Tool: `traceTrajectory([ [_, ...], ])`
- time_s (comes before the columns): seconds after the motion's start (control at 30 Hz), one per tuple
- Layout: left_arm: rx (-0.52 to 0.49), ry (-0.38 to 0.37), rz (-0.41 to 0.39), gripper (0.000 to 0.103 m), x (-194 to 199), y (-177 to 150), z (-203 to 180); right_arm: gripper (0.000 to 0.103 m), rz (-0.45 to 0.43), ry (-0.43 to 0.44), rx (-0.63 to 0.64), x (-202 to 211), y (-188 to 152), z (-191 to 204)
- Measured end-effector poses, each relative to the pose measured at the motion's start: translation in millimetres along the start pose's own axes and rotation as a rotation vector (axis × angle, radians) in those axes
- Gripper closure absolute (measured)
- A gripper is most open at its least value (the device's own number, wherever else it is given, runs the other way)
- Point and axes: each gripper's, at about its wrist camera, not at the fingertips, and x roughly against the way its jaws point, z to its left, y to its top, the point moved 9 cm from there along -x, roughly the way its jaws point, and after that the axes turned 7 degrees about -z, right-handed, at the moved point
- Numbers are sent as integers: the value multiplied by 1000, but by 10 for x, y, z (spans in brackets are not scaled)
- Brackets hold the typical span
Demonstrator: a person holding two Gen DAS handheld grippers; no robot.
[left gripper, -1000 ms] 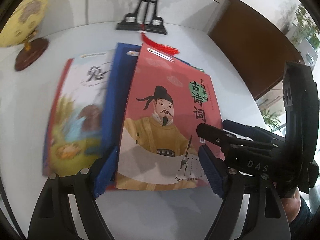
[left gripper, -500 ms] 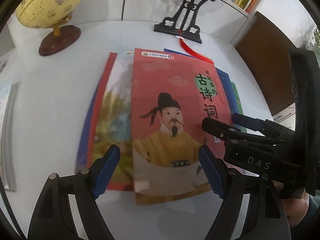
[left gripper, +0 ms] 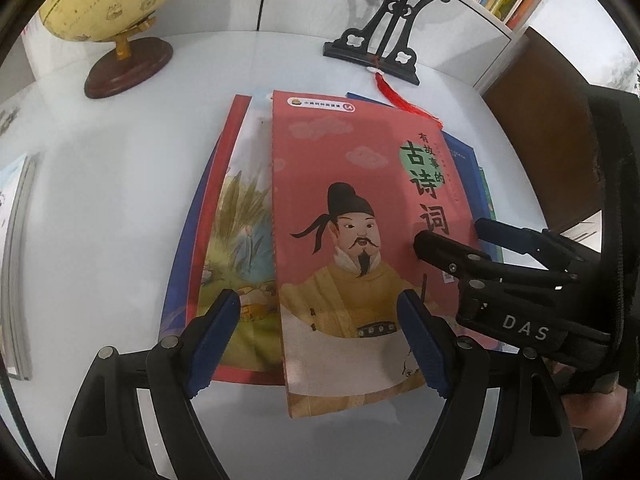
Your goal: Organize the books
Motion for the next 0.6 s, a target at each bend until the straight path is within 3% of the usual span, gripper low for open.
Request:
traceTrajectory([
  [0.23, 3, 5, 11, 25, 14, -40, -12, 27, 25, 4, 27, -7, -2, -2],
  [0.6, 22, -1, 20, 26, -11, -126, -5, 27, -32, 57, -32, 62, -116, -5],
])
